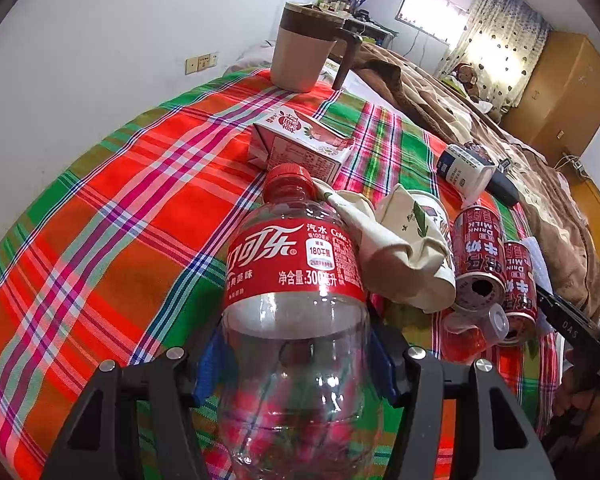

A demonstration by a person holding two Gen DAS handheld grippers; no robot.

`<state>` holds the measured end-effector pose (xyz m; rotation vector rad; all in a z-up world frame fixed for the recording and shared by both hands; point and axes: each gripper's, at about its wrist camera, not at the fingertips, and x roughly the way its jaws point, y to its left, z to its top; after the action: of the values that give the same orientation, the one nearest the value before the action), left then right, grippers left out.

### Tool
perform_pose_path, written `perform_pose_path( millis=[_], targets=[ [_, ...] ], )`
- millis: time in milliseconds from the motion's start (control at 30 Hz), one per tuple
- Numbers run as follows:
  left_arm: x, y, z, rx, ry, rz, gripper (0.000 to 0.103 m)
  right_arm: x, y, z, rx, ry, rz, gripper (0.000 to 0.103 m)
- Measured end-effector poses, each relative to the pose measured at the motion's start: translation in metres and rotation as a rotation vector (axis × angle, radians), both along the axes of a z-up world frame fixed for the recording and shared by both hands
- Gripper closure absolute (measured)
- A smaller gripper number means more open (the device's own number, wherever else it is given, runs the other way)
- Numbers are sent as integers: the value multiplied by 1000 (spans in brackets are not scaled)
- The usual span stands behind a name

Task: Collect trash
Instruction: 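Carry the sleeve and bottle over the bin and open both tools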

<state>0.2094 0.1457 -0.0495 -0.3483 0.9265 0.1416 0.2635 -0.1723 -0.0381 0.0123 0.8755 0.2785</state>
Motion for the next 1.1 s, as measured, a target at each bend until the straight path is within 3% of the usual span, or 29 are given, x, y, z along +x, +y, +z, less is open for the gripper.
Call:
perform_pose_path(
  millis=[633, 1100],
  targets=[
    [-47, -14, 33, 32, -91, -15, 41, -33, -20, 18, 99, -41, -34, 75],
    [-63, -71, 65, 24, -166, -152, 41, -71, -58, 35, 141, -85, -100, 75]
  ],
)
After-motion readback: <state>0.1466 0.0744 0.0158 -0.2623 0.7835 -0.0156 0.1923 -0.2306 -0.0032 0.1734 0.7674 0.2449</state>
